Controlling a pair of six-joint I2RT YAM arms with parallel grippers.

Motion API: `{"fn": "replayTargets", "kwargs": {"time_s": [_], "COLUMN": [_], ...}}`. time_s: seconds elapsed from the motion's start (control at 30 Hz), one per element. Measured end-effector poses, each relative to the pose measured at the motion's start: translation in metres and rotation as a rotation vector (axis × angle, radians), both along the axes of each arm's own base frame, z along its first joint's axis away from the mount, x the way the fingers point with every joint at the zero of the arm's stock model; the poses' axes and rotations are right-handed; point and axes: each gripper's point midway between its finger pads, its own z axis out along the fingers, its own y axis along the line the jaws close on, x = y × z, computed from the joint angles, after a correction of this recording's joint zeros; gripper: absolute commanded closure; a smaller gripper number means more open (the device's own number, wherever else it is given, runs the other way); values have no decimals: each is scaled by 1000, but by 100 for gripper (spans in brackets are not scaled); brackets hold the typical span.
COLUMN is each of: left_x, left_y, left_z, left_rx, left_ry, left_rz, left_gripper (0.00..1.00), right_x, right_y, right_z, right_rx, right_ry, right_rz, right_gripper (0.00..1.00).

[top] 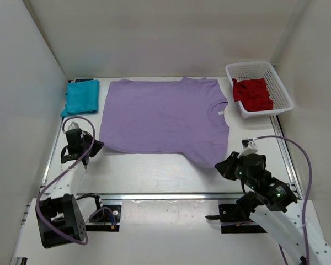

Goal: Fold and stack the t-shirts
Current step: Flatten out the tshirt, then fold the flattened tshirt in 1/3 of the way

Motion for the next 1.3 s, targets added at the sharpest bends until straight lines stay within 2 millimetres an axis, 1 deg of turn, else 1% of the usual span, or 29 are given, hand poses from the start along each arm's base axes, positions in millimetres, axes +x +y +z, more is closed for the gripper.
{"fn": "replayTargets", "kwargs": {"time_s": [0.1, 0.17, 0.2, 0.27, 0.33, 0.43, 0.5, 0.53, 0.6, 0.67, 0.77, 0.97, 1.13, 1.27, 1.3], "left_x": [-2, -1, 1, 3, 6, 11, 17, 21, 31, 43, 62, 83, 100, 111, 113], "left_y": [-1, -5, -5, -5, -3, -2, -3, -2, -1, 2, 8, 10, 12, 14, 14], "left_z": [14, 21, 23, 22, 17, 4, -1, -3, -1, 3, 5, -4, -5, -3, -3], "left_rx": [70, 89, 93, 93, 77, 37, 8, -4, -21, -34, -54, -83, -98, -100, -99], "left_ry": [-26, -37, -41, -38, -23, 10, 29, 34, 32, 17, 3, 21, 20, 14, 12], "left_rz": [-26, -49, -54, -54, -43, -14, 2, 13, 29, 46, 76, 93, 105, 107, 107], "left_gripper": [100, 100, 100, 100, 100, 100, 100, 100, 100, 100, 100, 100, 100, 100, 100], "right_x": [-12, -12, -11, -5, 4, 29, 49, 60, 80, 93, 118, 166, 203, 242, 248], "right_y": [-1, -6, -9, -15, -19, -22, -32, -41, -58, -65, -60, -58, -63, -70, -72], "right_z": [28, 42, 45, 39, 22, -8, -25, -31, -40, -44, -40, -31, -17, 0, 1], "right_rx": [27, 37, 37, 7, -54, -135, -147, -138, -127, -136, -139, -133, -125, -119, -118], "right_ry": [-11, -30, -35, -28, 14, 105, 155, 180, 199, 202, 177, 126, 80, 30, 21], "right_rz": [-3, -29, -44, -72, -88, -102, -126, -151, -202, -203, -165, -145, -160, -177, -181], "right_gripper": [100, 100, 100, 100, 100, 100, 100, 100, 99, 100, 100, 100, 100, 100, 100]}}
